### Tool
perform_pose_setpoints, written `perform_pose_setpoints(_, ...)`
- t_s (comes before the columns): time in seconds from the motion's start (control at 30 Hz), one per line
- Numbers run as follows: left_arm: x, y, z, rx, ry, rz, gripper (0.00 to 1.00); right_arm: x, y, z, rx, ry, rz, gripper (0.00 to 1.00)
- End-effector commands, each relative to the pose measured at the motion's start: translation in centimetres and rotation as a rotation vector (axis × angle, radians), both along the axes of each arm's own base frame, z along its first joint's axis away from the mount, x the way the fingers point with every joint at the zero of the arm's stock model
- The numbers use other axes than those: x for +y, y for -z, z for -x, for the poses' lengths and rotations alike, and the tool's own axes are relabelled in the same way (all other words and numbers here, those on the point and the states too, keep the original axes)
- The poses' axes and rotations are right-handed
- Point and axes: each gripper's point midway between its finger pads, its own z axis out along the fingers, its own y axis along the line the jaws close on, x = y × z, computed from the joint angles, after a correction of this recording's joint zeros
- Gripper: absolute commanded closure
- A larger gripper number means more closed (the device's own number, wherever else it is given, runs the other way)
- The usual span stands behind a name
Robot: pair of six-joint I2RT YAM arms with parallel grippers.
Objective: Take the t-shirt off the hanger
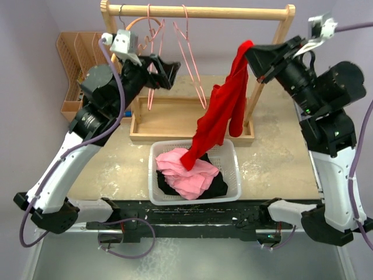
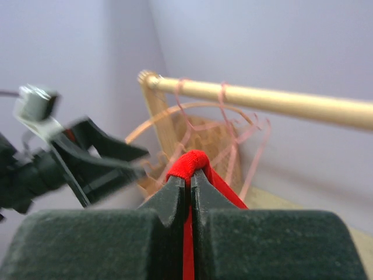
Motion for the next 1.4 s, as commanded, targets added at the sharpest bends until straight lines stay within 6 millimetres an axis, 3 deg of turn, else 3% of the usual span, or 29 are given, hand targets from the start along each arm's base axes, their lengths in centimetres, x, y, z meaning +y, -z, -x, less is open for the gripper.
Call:
perform_pose_setpoints(0.0, 1.1, -0.5, 3.7, -0.008, 0.078, 0.043, 0.01, 1.9, -7.9, 5.1, -0.202, -0.221, -0.080, 1.00)
perform_pose_setpoints(0.23, 4.0, -1.3, 6.1, -0.050, 0.027, 0.053, 0.01, 2.2, -14.0, 10.9, -0.392, -0.413, -0.171, 1.00)
perform_pose_setpoints(0.63, 5.7, -0.5, 6.6, -0.048, -0.031, 0.049, 0.01, 0.9, -16.8, 14.3, -0.528, -0.446, -0.242, 1.00)
perform_pose_setpoints(0.8, 5.8, 0.2, 6.7, -0.035, -0.034, 0.057, 0.01, 0.9, -16.1, 14.3, -0.519, -0.453, -0.243, 1.00)
perform_pose_setpoints(1.07, 6.4, 1.1, 7.4, -0.022, -0.039, 0.077, 0.01, 1.2, -11.3, 11.8, -0.408, -0.393, -0.226, 1.00)
perform_pose_setpoints(1.17, 7.1, 1.4, 7.5, -0.017, -0.063, 0.081, 0.01, 0.4, -10.4, 13.2, -0.410, -0.376, -0.226, 1.00)
perform_pose_setpoints(1.37, 7.3, 2.2, 7.4, 0.007, -0.079, 0.093, 0.01, -1.6, -11.1, 15.9, -0.445, -0.322, -0.236, 1.00)
